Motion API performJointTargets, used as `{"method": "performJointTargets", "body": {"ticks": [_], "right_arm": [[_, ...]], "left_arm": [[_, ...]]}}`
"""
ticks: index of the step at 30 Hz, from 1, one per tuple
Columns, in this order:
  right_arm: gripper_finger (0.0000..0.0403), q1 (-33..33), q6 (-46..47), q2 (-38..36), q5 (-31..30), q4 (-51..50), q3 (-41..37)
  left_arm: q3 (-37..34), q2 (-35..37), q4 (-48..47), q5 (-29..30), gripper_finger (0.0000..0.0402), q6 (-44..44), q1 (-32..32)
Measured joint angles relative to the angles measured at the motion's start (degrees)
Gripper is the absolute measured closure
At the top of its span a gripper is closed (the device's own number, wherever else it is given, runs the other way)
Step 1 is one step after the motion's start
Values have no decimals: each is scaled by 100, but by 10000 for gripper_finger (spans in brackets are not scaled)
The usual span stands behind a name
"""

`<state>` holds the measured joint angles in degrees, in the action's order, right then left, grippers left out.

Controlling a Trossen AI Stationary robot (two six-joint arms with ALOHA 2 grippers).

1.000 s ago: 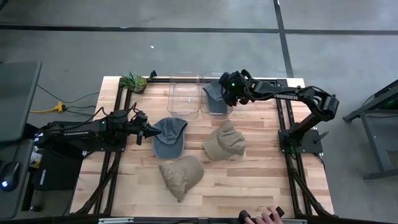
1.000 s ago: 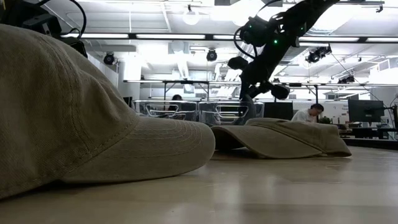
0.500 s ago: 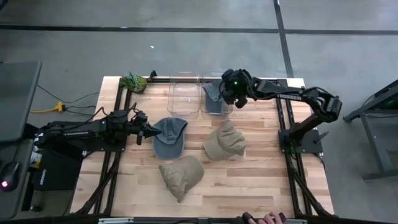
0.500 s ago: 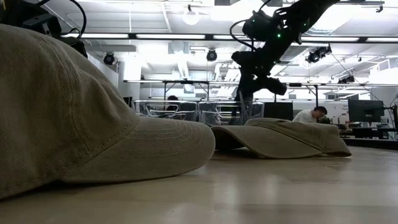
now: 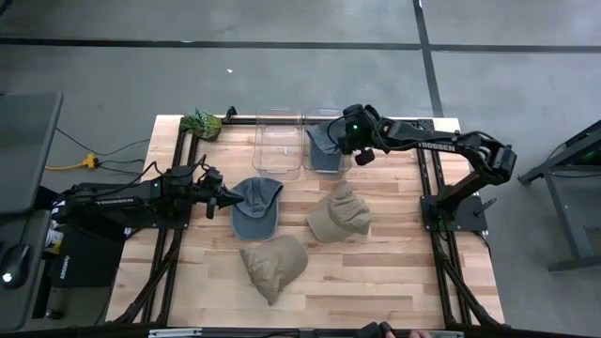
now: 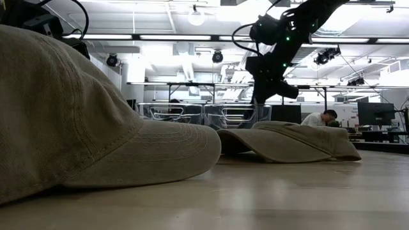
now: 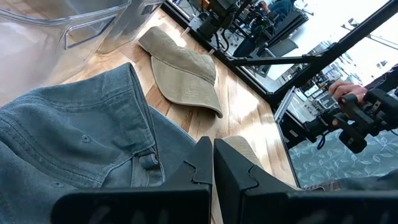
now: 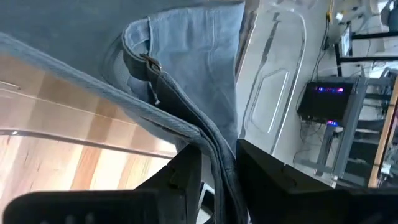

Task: Pick & Place hat
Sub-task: Put the right blue cap into the right transparent bin, then put the top brown cap into the left transparent bin

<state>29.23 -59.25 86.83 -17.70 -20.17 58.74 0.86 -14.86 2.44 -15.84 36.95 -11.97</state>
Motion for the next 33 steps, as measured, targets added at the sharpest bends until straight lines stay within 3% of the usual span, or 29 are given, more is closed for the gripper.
{"method": "performJointTargets", "body": {"ticks": [11, 21, 28, 33], "right_arm": [[308, -1, 246, -202, -90, -413, 0], [308, 111, 977, -482, -138, -1550, 1], [308, 125, 1202, -771, 7, -1531, 0], [308, 154, 2411, -1013, -4, -1710, 2]], "left_arm": [[0, 1, 0, 0, 401, 0, 0], [0, -1, 0, 0, 401, 0, 0], [0, -1, 0, 0, 401, 1, 0], [0, 1, 0, 0, 401, 0, 0]]}}
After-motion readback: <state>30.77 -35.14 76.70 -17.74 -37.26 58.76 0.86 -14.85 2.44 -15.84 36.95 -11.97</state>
